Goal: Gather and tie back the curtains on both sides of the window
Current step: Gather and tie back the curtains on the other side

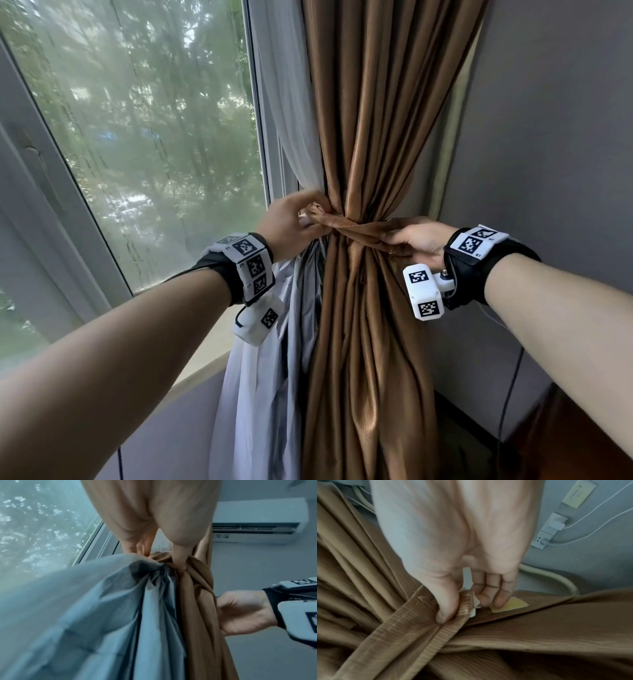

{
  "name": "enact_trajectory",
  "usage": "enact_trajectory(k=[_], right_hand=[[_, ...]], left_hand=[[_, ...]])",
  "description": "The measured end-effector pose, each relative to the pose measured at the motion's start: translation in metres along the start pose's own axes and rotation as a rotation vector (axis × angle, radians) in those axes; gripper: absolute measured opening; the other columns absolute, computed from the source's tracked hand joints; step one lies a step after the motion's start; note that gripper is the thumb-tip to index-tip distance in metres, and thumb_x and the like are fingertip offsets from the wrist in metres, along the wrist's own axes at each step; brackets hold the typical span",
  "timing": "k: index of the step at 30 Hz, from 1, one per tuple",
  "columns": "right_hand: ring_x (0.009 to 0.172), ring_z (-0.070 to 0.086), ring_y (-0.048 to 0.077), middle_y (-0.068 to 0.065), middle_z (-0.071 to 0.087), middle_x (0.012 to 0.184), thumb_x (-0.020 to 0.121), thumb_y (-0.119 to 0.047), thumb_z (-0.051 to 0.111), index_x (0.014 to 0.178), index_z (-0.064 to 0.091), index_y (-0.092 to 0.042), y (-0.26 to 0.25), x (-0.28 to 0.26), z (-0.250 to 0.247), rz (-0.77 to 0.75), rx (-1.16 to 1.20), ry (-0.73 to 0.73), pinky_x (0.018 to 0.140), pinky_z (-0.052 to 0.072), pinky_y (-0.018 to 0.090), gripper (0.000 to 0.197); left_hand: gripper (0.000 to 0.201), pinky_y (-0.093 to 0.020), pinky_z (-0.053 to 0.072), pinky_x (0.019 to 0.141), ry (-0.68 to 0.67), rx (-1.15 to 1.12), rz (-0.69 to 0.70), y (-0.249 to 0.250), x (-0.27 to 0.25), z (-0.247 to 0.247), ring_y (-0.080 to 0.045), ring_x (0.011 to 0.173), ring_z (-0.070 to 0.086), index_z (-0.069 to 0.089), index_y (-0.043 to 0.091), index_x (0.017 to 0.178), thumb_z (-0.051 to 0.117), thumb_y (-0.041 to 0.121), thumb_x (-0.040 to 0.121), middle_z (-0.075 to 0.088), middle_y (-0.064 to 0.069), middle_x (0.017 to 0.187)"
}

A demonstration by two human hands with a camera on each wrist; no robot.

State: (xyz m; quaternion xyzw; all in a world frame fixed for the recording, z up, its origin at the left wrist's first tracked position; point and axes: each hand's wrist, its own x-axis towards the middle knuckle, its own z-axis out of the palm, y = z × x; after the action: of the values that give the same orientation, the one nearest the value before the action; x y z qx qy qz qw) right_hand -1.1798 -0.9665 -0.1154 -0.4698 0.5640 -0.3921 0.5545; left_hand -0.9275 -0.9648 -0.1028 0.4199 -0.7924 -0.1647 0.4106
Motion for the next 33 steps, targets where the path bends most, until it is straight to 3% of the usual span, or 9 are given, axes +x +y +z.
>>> enact_trajectory(k=[3,7,12,14,19,24,26,28,33], right_hand=[[0.068,0.054,0.013,0.0,0.063,0.066,0.1,0.003,0.059,0.085,0.064,-0.013,0.0,0.002,0.0,-0.006,0.002,0.026,0.068,0.047,0.024,0.023],[0.058,0.058,0.009,-0.004,0.067,0.06,0.099,0.004,0.062,0.087,0.066,-0.013,-0.001,0.004,0.001,-0.021,-0.021,0.037,0.056,0.053,0.017,0.021],[0.04,0.061,0.003,-0.006,0.066,0.05,0.098,0.008,0.06,0.084,0.064,-0.011,0.0,0.005,0.001,-0.073,-0.002,0.064,0.041,0.048,0.015,0.024],[0.04,0.061,0.004,-0.005,0.067,0.051,0.098,0.008,0.061,0.087,0.065,-0.01,0.002,0.006,0.0,-0.078,0.009,0.069,0.041,0.048,0.016,0.021],[0.041,0.061,0.004,-0.005,0.067,0.052,0.096,0.01,0.063,0.088,0.067,-0.01,0.004,0.011,-0.002,-0.085,0.026,0.092,0.043,0.049,0.015,0.021],[0.058,0.063,0.012,-0.002,0.069,0.06,0.095,0.009,0.064,0.086,0.066,-0.011,0.005,0.017,-0.004,-0.033,0.069,0.093,0.05,0.054,0.018,0.022],[0.071,0.062,0.015,0.003,0.069,0.076,0.096,0.009,0.063,0.089,0.066,-0.011,0.004,0.018,-0.003,-0.008,0.087,0.091,0.061,0.056,0.024,0.021],[0.078,0.063,0.018,0.007,0.067,0.088,0.098,0.009,0.059,0.098,0.066,-0.01,0.004,0.018,-0.003,0.021,0.11,0.078,0.068,0.059,0.03,0.02],[0.081,0.066,0.023,0.013,0.067,0.091,0.1,0.015,0.051,0.098,0.064,-0.002,0.004,0.013,-0.005,0.048,0.195,0.123,0.048,0.06,0.028,0.021]], left_hand=[[0.012,-0.042,0.049,0.09,0.039,0.196,0.047,0.003,0.005,-0.005,-0.025,0.102,0.052,0.081,0.024,0.103,0.077,0.023,0.091,0.057,-0.008,0.102],[0.015,-0.032,0.034,0.093,0.066,0.352,0.078,0.011,0.009,-0.012,-0.022,0.107,0.03,0.082,0.027,0.107,0.074,0.029,0.095,0.04,-0.004,0.101],[0.011,-0.044,0.029,0.101,0.201,0.617,0.144,0.016,0.0,-0.007,-0.032,0.12,0.035,0.083,0.03,0.098,0.075,0.032,0.092,0.049,-0.011,0.116],[0.008,-0.042,0.023,0.097,0.245,0.65,0.168,0.018,-0.003,-0.005,-0.034,0.115,0.041,0.083,0.03,0.093,0.076,0.032,0.09,0.052,-0.01,0.112],[0.021,-0.04,0.047,0.066,0.272,0.554,0.368,0.012,-0.004,0.0,-0.036,0.082,0.053,0.083,0.012,0.089,0.069,0.027,0.092,0.053,-0.013,0.084],[0.007,-0.025,0.045,0.082,0.206,0.464,0.433,0.009,0.0,0.002,-0.034,0.089,0.064,0.082,0.008,0.092,0.075,0.005,0.09,0.07,-0.012,0.098],[0.01,-0.024,0.043,0.078,0.189,0.438,0.438,0.01,0.004,0.002,-0.034,0.08,0.064,0.081,0.007,0.092,0.071,0.003,0.091,0.071,-0.01,0.089],[0.012,-0.03,0.045,0.069,0.172,0.452,0.44,0.013,0.007,0.001,-0.034,0.074,0.062,0.08,0.007,0.091,0.068,0.006,0.091,0.066,-0.01,0.081],[0.024,-0.044,0.052,0.075,0.003,0.47,0.345,0.02,0.013,-0.004,-0.034,0.09,0.058,0.081,0.009,0.091,0.06,0.021,0.092,0.066,-0.009,0.091]])
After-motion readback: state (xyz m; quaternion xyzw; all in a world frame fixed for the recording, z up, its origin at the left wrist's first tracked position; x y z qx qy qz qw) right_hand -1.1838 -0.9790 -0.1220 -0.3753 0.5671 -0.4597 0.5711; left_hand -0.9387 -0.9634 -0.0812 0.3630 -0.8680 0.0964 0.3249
